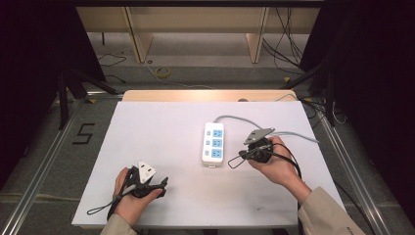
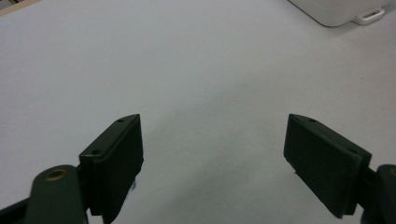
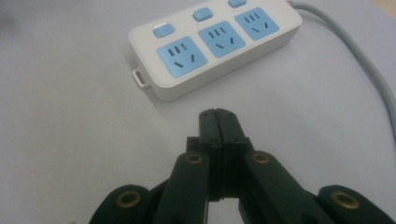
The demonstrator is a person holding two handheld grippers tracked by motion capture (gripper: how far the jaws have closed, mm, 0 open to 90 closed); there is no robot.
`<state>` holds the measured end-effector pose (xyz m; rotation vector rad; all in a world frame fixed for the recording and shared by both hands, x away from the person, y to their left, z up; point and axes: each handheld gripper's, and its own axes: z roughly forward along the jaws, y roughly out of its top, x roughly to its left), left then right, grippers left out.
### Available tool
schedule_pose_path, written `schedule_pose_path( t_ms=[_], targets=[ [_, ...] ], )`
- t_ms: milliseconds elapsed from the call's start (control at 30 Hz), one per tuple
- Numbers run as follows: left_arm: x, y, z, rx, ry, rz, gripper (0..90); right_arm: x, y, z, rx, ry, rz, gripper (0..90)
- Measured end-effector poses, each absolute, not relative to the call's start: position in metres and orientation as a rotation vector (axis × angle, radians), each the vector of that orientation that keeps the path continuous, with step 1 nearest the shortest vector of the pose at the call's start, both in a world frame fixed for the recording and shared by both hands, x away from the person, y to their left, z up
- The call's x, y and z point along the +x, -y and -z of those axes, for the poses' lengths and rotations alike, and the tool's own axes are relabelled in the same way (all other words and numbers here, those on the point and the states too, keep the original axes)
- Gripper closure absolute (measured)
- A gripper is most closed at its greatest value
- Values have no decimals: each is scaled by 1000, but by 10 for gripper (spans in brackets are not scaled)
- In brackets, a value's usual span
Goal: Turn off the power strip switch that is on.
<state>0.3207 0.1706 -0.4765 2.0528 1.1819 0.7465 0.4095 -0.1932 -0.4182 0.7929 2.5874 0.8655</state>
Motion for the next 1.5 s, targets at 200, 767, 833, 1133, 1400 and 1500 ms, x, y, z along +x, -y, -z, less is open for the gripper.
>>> schedule_pose_path(
  t_ms=[200, 767, 833, 1133, 1400, 1500],
  targets=[
    [321, -171, 476, 2055, -1181, -747, 197, 412, 191, 418, 790, -2593, -861, 900],
    [320, -171, 476, 2054, -1181, -747, 196, 417, 183, 418, 794, -2601, -858, 900],
    [320, -171, 476, 2054, -1181, -747, 196, 418, 180, 418, 800, -2600, -861, 900],
    [320, -171, 476, 2054, -1180, -747, 196, 421, 176, 420, 790, -2610, -857, 900],
    [320, -170, 476, 2053, -1181, -747, 196, 423, 174, 422, 795, -2625, -847, 900],
    [320, -171, 476, 2054, -1181, -747, 196, 424, 172, 423, 803, -2626, -851, 900]
  ],
)
